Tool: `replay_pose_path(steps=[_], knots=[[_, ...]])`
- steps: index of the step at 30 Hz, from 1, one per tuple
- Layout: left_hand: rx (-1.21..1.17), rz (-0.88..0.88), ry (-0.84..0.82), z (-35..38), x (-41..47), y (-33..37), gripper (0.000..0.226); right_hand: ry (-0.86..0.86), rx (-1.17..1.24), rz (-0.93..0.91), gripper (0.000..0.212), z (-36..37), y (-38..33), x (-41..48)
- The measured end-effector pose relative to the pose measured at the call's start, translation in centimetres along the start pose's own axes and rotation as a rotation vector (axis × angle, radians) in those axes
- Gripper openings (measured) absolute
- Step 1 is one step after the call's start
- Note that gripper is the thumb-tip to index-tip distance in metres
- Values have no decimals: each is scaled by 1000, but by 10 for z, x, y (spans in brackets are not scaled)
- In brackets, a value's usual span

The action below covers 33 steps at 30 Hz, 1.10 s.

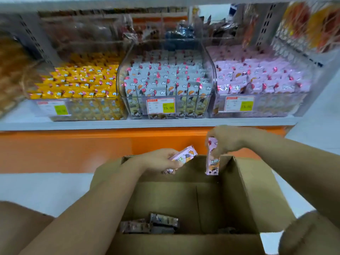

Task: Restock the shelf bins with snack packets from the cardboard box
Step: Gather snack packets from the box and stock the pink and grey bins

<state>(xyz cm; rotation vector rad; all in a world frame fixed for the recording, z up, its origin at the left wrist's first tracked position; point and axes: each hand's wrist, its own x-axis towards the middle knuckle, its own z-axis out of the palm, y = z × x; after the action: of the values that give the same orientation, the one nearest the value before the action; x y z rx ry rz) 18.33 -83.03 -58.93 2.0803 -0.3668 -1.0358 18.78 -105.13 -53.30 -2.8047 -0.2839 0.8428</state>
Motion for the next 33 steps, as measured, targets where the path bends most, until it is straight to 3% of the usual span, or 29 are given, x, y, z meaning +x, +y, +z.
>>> replay_pose_path(steps=[4, 7, 11, 14, 17, 25, 33], knots=[[-12, 108, 112, -10, -23, 54, 34, 246, 124, -83, 45, -44, 0, -52], [-25, 217, 216, -13, -35, 93, 26, 475, 293, -124, 42, -60, 7, -83], [-83, 347, 360, -13, -36, 133, 23, 879, 431, -73, 47, -76, 32, -97], [-87, 381, 498, -12, -25, 162, 21, 1070, 475, -83, 36, -86, 49, -100], [4, 379, 607, -12, -6, 188, 24, 1074, 440, -99, 32, -95, 60, -94], [224, 372, 705, -19, 43, 215, 25, 966, 418, -119, 32, -111, 86, -68], [375, 379, 814, -22, 66, 218, 23, 756, 91, -69, 36, -124, 79, -46]])
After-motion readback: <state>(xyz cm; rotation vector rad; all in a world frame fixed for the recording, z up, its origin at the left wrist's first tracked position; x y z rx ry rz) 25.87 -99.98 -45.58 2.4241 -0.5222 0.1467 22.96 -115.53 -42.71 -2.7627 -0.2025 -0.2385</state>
